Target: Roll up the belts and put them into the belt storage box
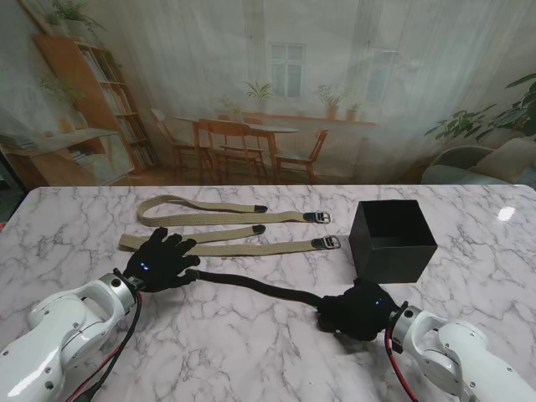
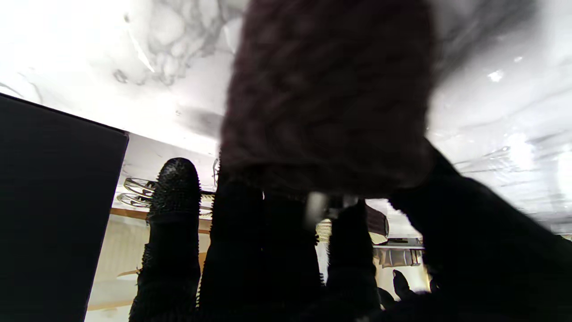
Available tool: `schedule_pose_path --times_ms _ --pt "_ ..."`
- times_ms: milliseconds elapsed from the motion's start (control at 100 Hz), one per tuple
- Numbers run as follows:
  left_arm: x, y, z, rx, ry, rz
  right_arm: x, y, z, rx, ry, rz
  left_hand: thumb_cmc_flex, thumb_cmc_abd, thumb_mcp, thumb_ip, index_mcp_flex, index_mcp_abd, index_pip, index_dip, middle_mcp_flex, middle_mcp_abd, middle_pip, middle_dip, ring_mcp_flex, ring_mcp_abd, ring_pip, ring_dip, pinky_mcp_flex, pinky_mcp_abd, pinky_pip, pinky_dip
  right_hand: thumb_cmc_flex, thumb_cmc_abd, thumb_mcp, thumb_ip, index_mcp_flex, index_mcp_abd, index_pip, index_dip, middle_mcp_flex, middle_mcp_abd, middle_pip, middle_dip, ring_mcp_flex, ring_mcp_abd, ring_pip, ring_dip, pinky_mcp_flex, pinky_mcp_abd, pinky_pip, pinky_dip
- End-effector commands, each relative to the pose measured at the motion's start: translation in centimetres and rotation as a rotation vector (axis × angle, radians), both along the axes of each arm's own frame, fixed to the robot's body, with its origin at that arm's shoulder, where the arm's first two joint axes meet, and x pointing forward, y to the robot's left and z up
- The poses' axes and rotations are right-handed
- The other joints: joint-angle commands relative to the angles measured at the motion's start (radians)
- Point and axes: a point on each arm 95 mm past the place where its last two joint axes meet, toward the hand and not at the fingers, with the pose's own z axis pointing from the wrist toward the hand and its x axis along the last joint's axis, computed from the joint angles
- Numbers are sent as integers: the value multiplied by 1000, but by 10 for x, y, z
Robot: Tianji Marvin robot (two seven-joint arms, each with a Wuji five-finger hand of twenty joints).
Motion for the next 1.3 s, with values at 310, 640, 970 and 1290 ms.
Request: schedule_pose_path --times_ms 310,640,970,1290 --pt "0 0 -2 7 15 4 -1 4 -5 42 46 -24 26 13 -10 -20 14 5 8 11 -24 12 -13 8 13 7 -11 -3 -19 36 -36 -11 209 192 73 91 108 -293 -16 -31 176 -38 123 67 138 13 107 56 14 132 13 30" --pt "0 1 -3 5 16 4 -4 4 -5 36 102 -19 26 13 -10 -19 16 5 10 12 -23 12 -12 8 13 7 -10 -2 -21 36 -37 -11 111 40 79 -58 399 -47 295 -115 56 -51 -125 0 -5 -34 -22 21 -60 79 -43 48" --pt "0 1 -4 7 19 3 -10 6 17 -73 182 22 22 14 -11 -19 16 5 8 11 -23 12 -12 8 14 7 -11 -3 -23 38 -43 -14 -135 124 84 145 273 257 -68 77 -98 3 -240 -20 -133 0 -85 -16 -125 32 -78 44" --pt "0 2 -4 6 17 5 -10 6 38 -158 238 35 20 16 -11 -19 16 5 8 10 -24 12 -12 8 13 6 -11 -3 -23 38 -50 -18 24 -116 558 234 162 316 -147 97 -191 21 -319 -78 -198 15 -121 -47 -131 2 -104 28"
